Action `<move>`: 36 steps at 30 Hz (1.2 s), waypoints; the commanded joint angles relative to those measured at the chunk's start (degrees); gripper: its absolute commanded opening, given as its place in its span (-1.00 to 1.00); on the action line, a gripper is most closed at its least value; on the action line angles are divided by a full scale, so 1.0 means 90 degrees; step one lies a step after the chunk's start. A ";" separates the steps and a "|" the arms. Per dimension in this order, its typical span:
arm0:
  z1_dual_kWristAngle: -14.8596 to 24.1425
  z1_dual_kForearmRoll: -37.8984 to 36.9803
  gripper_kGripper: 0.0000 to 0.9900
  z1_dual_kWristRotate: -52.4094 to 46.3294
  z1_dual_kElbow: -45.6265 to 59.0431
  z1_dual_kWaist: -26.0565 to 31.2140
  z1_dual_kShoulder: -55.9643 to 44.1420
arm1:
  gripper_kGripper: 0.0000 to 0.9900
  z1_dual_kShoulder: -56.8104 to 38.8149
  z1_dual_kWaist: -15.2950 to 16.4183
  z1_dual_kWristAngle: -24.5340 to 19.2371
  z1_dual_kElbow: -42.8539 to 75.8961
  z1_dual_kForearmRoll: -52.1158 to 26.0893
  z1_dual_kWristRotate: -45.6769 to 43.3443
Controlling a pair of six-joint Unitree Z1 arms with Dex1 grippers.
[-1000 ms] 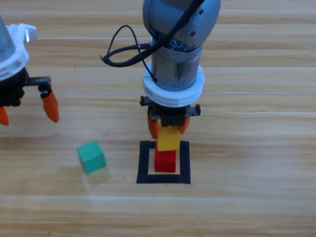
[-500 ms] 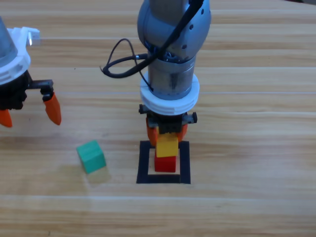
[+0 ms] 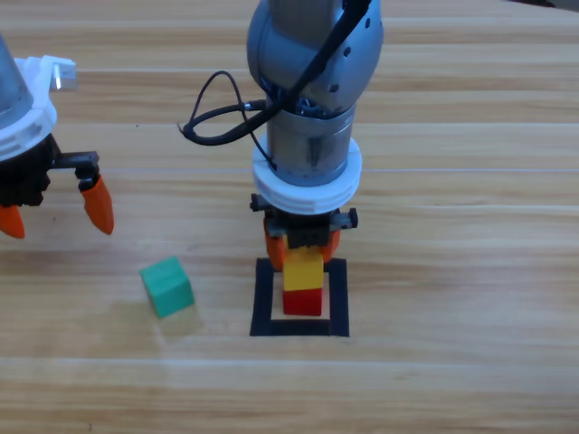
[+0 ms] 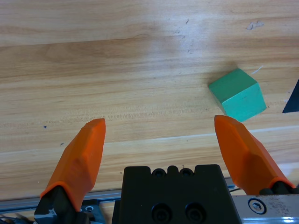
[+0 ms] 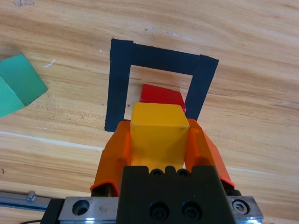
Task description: Stack the blocks in the rectangular block: red at the bottom, yellow in the middle, green on top
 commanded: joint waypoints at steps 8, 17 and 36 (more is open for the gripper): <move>-0.0095 -0.0185 1.00 0.0077 0.0169 0.0096 0.0238 | 0.30 0.0175 0.0258 -0.0315 0.0018 0.0155 0.0165; -0.0095 -0.0244 1.00 0.0048 0.0169 0.0106 0.0228 | 0.74 -0.0079 0.0346 -0.0462 -0.0002 0.0185 0.0175; -0.0046 -0.0576 1.00 -0.2228 -0.0602 -0.0480 0.0639 | 0.80 -0.2989 0.0443 -0.0979 0.1737 -0.0958 -0.0734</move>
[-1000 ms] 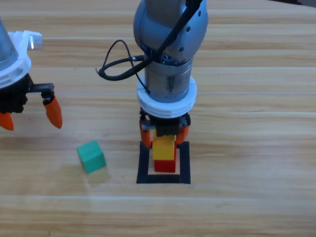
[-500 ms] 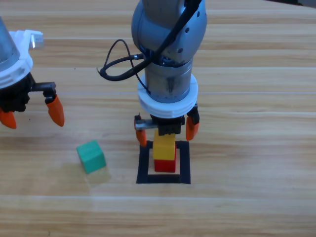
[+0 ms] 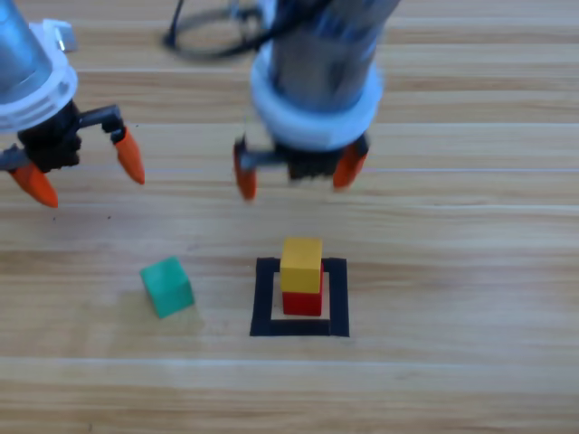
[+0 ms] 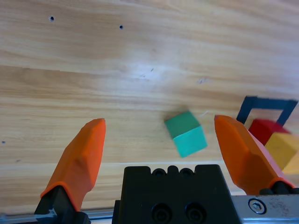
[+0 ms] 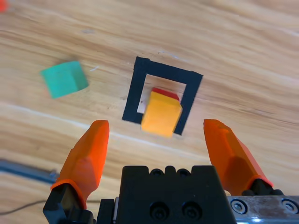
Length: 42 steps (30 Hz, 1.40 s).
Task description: Stack the blocks in the rectangular block: red at the bottom, yellow in the middle, green on top
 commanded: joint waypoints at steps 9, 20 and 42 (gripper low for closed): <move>0.0658 -0.0041 0.94 -0.2727 -0.0187 -0.1803 0.0463 | 0.91 -0.5715 -0.1235 0.1733 0.8239 -0.6276 -0.2719; 0.1205 0.0056 0.85 -0.3303 -0.0226 -0.2194 0.0796 | 0.91 -0.5403 -0.1235 0.1244 0.8337 -0.6071 -0.3852; 0.1010 0.0271 0.80 -0.4319 -0.0011 -0.2311 0.1225 | 0.92 -0.5569 -0.1323 0.1332 0.8415 -0.5963 -0.3881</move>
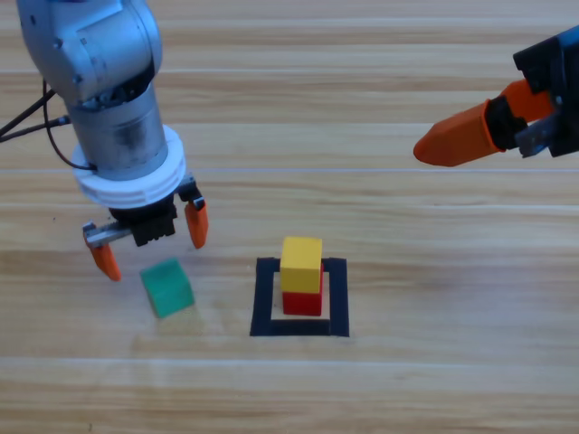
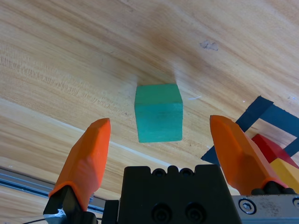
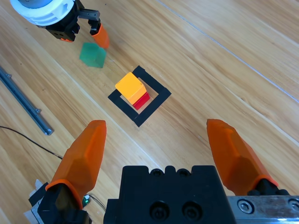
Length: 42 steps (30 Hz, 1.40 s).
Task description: Stack the blocks in the rectangular block: red at the bottom, yellow in the middle, green on top
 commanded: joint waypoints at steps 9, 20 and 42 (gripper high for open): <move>-0.0320 -0.0687 0.80 0.0063 0.0579 -0.0204 0.0444 | 0.92 -0.0012 -0.0167 0.0053 0.0176 0.0159 -0.0019; -0.0378 -0.1195 0.80 0.0366 0.0951 -0.0194 0.0356 | 0.92 -0.0022 -0.0167 0.0053 0.0185 0.0178 -0.0019; -0.0271 -0.1293 0.11 0.0493 0.1087 -0.0174 0.0444 | 0.92 -0.0080 -0.0235 0.0102 0.0205 0.0188 -0.0009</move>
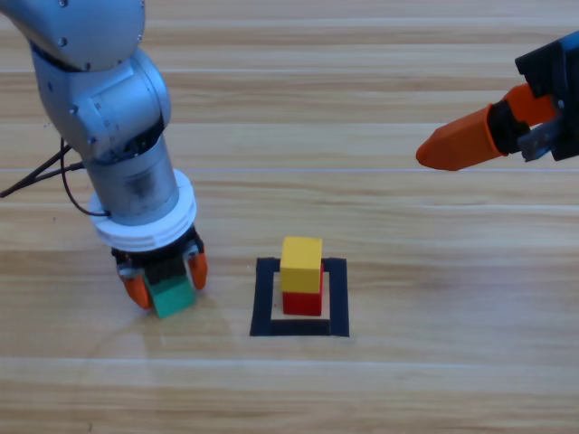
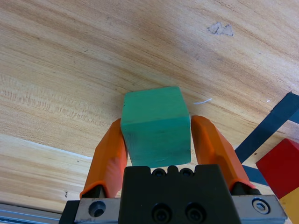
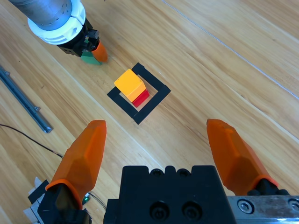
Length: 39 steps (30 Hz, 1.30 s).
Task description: Stack the blocks in the rectangular block: red at the bottom, yellow in the middle, green on top
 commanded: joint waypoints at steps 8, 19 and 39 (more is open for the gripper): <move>0.0136 -0.0023 -0.53 0.0290 0.0127 -0.0115 0.0188 | 0.92 -0.0089 -0.0341 0.0240 0.0223 0.0140 -0.0007; 0.0302 0.1979 -1.00 0.1881 -0.2050 -0.0115 -0.0105 | 0.92 -0.0089 -0.0341 0.0240 0.0223 0.0140 -0.0007; -0.0255 0.3053 -1.00 0.4557 -0.3183 -0.0076 0.0022 | 0.92 -0.0021 -0.0341 0.0250 0.0233 0.0140 -0.0007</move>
